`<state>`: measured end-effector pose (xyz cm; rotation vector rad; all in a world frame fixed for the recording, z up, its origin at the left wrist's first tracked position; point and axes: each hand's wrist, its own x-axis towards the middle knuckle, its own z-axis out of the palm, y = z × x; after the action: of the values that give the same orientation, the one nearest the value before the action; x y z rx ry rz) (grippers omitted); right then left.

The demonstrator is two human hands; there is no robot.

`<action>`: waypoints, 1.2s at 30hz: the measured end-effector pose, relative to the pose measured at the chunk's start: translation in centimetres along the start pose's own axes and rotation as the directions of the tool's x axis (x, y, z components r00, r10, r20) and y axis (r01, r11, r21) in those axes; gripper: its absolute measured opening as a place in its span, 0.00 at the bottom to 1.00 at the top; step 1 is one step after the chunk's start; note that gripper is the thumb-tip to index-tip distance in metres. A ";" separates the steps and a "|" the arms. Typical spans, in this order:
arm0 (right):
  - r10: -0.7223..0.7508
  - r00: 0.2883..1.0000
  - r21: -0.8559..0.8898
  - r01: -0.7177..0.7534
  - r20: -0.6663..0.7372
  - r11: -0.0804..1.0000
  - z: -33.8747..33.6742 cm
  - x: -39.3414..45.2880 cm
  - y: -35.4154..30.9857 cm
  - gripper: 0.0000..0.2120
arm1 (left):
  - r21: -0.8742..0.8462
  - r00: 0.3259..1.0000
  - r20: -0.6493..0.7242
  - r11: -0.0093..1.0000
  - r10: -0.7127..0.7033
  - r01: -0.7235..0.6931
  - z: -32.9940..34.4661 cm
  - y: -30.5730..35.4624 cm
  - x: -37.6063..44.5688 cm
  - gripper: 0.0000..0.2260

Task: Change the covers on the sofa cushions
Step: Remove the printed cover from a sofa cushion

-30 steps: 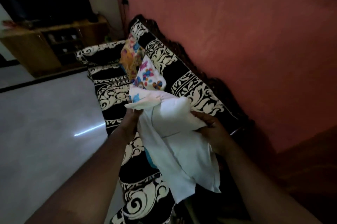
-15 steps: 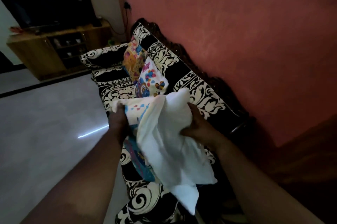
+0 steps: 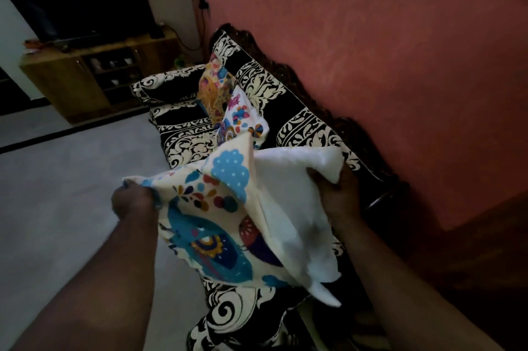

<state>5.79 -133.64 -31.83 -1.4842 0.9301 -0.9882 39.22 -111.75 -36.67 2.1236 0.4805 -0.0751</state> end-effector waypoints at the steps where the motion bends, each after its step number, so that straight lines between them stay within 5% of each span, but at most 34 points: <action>1: 0.007 1.000 0.000 -0.007 -0.009 1.000 -0.6 0.3 0.0 0.15 | 0.029 1.000 0.006 1.000 -0.008 0.008 -0.3 -0.2 0.1 0.24; 5: -0.017 1.000 0.001 0.017 -0.026 1.000 -1.0 0.9 -0.1 0.16 | 0.028 0.976 0.071 0.977 0.207 -0.210 1.3 0.3 -2.3 0.22; 7: -0.014 1.000 0.032 0.014 0.001 0.999 -0.9 1.0 -0.1 0.14 | -0.155 0.814 0.293 0.866 0.501 -0.476 2.5 1.3 -5.3 0.25; 9: 0.005 1.000 0.075 -0.006 0.025 0.997 -0.5 0.7 0.2 0.14 | -0.279 0.570 0.557 0.783 0.604 -0.556 3.5 1.6 -8.8 0.20; 10: 0.021 0.999 0.084 -0.023 0.031 0.996 -0.3 0.5 0.3 0.16 | -0.259 0.500 0.590 0.736 0.634 -0.626 4.1 1.3 -9.9 0.17; 12: 0.022 0.998 0.055 -0.025 0.064 0.998 -0.1 0.4 0.6 0.23 | -0.166 0.492 0.531 0.654 0.690 -0.739 4.9 0.9 -11.0 0.20; 15: 0.039 0.987 -0.076 -0.027 0.159 0.997 -0.8 1.0 0.5 0.30 | -0.210 0.509 0.524 0.683 0.683 -0.700 4.8 -0.5 -11.4 0.20; 18: -0.093 0.952 -0.287 0.180 0.291 0.941 -1.6 1.8 -0.6 0.43 | -0.277 0.535 0.493 0.707 0.686 -0.651 4.2 -1.4 -12.0 0.20; 20: -0.251 0.854 -0.598 0.502 0.455 0.625 -1.1 2.5 -1.6 0.47 | -0.329 0.551 0.520 0.749 0.652 -0.576 3.8 -0.9 -12.8 0.19; 22: -0.184 0.756 -0.727 0.655 0.628 0.209 0.9 3.1 -2.3 0.45 | -0.384 0.555 0.569 0.793 0.607 -0.474 3.6 -0.1 -13.3 0.17; 24: -0.025 0.759 -0.756 0.650 0.651 0.071 2.9 3.3 -2.4 0.42 | -0.411 0.548 0.594 0.808 0.588 -0.421 3.2 0.5 -13.8 0.15; 28: 0.009 0.749 -0.747 0.661 0.663 0.071 4.4 3.0 -1.2 0.25 | -0.292 0.545 0.500 0.723 0.673 -0.626 2.9 0.3 -12.8 0.19; 32: -0.284 0.660 -0.580 0.749 0.696 0.320 3.5 0.6 0.8 0.16 | 0.006 0.441 0.420 0.484 0.793 -0.875 2.1 -0.2 -10.1 0.24; 36: -0.374 0.625 -0.520 0.779 0.685 0.350 1.7 0.6 1.2 0.15 | 0.025 0.315 0.479 0.346 0.819 -0.938 0.8 -1.6 -9.7 0.22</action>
<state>7.56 -133.79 -33.11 -2.8709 0.4082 -0.6180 29.83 -114.66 -36.10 2.2909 -1.1075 0.0856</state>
